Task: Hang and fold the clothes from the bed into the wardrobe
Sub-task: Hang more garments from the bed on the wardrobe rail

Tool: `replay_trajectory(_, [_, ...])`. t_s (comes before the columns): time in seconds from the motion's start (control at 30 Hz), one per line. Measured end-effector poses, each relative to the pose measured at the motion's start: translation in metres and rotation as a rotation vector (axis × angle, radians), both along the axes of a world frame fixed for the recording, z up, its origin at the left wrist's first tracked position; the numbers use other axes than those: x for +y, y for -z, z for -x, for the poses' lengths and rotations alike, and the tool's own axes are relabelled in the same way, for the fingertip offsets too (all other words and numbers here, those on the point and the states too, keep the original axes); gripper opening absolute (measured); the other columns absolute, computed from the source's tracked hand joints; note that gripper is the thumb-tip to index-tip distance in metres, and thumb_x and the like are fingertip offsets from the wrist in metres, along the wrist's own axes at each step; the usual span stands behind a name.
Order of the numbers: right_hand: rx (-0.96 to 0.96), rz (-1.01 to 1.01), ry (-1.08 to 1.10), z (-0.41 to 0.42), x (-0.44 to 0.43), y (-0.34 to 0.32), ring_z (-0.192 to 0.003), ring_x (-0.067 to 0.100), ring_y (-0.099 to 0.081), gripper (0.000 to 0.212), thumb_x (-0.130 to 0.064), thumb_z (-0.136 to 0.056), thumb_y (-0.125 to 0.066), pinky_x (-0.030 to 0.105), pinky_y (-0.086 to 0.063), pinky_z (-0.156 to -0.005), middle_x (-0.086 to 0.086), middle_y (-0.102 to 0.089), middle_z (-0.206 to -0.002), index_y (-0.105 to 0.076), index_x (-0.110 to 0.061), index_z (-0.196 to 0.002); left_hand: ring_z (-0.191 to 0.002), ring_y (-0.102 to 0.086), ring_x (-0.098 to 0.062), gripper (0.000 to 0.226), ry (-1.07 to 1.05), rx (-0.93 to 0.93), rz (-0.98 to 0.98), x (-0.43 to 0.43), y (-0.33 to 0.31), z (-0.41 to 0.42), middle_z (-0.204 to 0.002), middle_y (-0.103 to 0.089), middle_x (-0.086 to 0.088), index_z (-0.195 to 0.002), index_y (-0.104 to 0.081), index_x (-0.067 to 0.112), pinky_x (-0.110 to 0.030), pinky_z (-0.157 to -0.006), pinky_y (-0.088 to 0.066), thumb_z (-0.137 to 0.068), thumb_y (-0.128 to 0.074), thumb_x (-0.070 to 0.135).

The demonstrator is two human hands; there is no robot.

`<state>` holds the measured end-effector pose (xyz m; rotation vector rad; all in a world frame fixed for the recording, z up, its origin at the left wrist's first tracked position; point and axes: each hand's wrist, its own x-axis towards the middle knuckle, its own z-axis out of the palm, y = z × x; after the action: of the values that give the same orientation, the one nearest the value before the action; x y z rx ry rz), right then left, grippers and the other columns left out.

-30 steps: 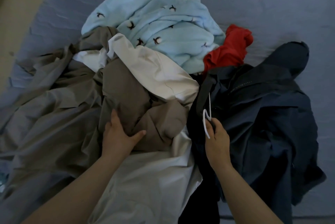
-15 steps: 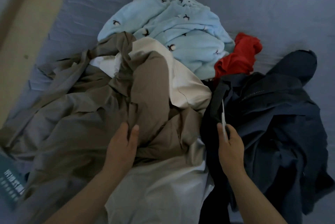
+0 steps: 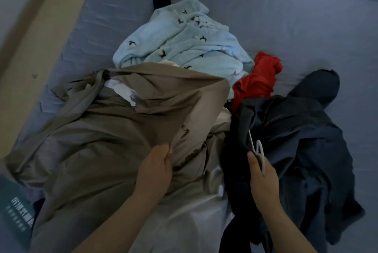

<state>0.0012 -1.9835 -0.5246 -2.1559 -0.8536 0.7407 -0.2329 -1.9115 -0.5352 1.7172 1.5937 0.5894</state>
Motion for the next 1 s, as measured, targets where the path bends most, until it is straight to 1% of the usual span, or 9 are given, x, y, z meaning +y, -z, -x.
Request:
replay_trajectory(0.07, [0.018, 0.010, 0.008, 0.004, 0.000, -0.001, -0.061, 0.003, -0.057, 0.025, -0.035, -0.097, -0.050, 0.022, -0.040, -0.053, -0.005, -0.060, -0.063, -0.058, -0.026, -0.075, -0.068, -0.052, -0.025, 0.018, -0.012, 0.013, 0.030, -0.010, 0.001, 0.007, -0.072, -0.054, -0.014, -0.074, -0.054, -0.003, -0.026, -0.064, -0.031, -0.092, -0.052, -0.002])
replay_trajectory(0.27, [0.073, 0.039, -0.004, 0.022, 0.004, -0.004, -0.060, 0.002, -0.055, 0.024, -0.036, -0.098, -0.048, 0.015, -0.038, -0.053, -0.011, -0.059, -0.064, -0.059, -0.026, -0.080, -0.074, -0.059, -0.030, 0.017, -0.073, 0.014, 0.088, -0.025, 0.008, 0.027, -0.079, -0.061, -0.021, -0.082, -0.063, -0.008, -0.031, -0.068, -0.040, -0.093, -0.052, 0.000])
replay_trajectory(0.5, [0.025, 0.295, -0.086, 0.038, 0.009, 0.004, -0.097, 0.027, -0.058, 0.025, -0.028, -0.100, -0.045, 0.032, -0.041, -0.076, 0.011, -0.063, -0.105, -0.058, -0.009, -0.112, -0.065, -0.051, -0.027, 0.021, -0.291, -0.011, 0.201, -0.037, 0.017, 0.072, -0.067, -0.054, -0.010, -0.075, -0.056, 0.002, -0.028, -0.058, -0.031, -0.095, -0.050, 0.003])
replay_trajectory(0.57, [-0.005, 0.342, -0.082, 0.051, 0.010, 0.004, -0.109, 0.028, -0.055, 0.032, -0.024, -0.100, -0.047, 0.030, -0.040, -0.083, 0.014, -0.059, -0.120, -0.054, -0.006, -0.125, -0.055, -0.050, -0.010, 0.031, -0.360, -0.026, 0.202, -0.036, 0.016, 0.086, -0.059, -0.049, -0.004, -0.065, -0.047, 0.011, -0.019, -0.051, -0.033, -0.095, -0.049, 0.002])
replay_trajectory(0.63, [-0.068, 0.298, -0.047, 0.070, 0.013, 0.001, -0.116, 0.025, -0.052, 0.037, -0.020, -0.098, -0.050, 0.031, -0.041, -0.094, 0.011, -0.054, -0.128, -0.051, -0.007, -0.132, -0.049, -0.048, -0.007, 0.036, -0.466, -0.033, 0.215, -0.033, 0.015, 0.103, -0.056, -0.046, -0.003, -0.062, -0.042, 0.013, -0.013, -0.050, -0.036, -0.095, -0.049, 0.002])
replay_trajectory(0.7, [-0.146, 0.175, -0.049, 0.093, 0.015, -0.005, -0.114, 0.021, -0.052, 0.034, -0.014, -0.095, -0.053, 0.036, -0.044, -0.099, 0.006, -0.054, -0.124, -0.054, -0.009, -0.129, -0.051, -0.042, -0.015, 0.033, -0.547, 0.043, 0.221, -0.030, 0.020, 0.121, -0.058, -0.045, -0.005, -0.064, -0.040, 0.007, -0.027, -0.053, -0.034, -0.097, -0.047, 0.006])
replay_trajectory(0.83, [-0.298, 0.002, -0.233, 0.133, 0.017, -0.002, -0.101, 0.023, -0.057, 0.021, -0.004, -0.091, -0.056, 0.041, -0.049, -0.091, 0.005, -0.060, -0.106, -0.063, -0.005, -0.110, -0.055, -0.039, -0.020, 0.034, -0.601, 0.081, 0.288, -0.025, 0.032, 0.151, -0.060, -0.043, -0.010, -0.065, -0.038, 0.005, -0.028, -0.052, -0.027, -0.098, -0.045, 0.009])
replay_trajectory(0.93, [-0.377, 0.011, -0.263, 0.147, 0.016, 0.006, -0.105, 0.030, -0.058, 0.031, -0.001, -0.086, -0.061, 0.045, -0.049, -0.091, 0.013, -0.060, -0.112, -0.062, 0.000, -0.116, -0.084, -0.051, -0.034, 0.020, -0.493, 0.154, 0.371, -0.024, 0.033, 0.155, -0.098, -0.055, -0.022, -0.101, -0.054, -0.004, -0.038, -0.068, -0.039, -0.096, -0.051, 0.015])
replay_trajectory(1.0, [-0.456, -0.032, -0.205, 0.151, 0.013, 0.009, -0.104, 0.033, -0.057, 0.040, 0.003, -0.080, -0.066, 0.047, -0.048, -0.091, 0.017, -0.058, -0.114, -0.061, 0.001, -0.119, -0.112, -0.046, -0.038, 0.050, -0.441, 0.228, 0.380, -0.027, 0.029, 0.150, -0.129, -0.043, -0.022, -0.135, -0.041, 0.000, -0.045, -0.091, -0.041, -0.093, -0.056, 0.024])
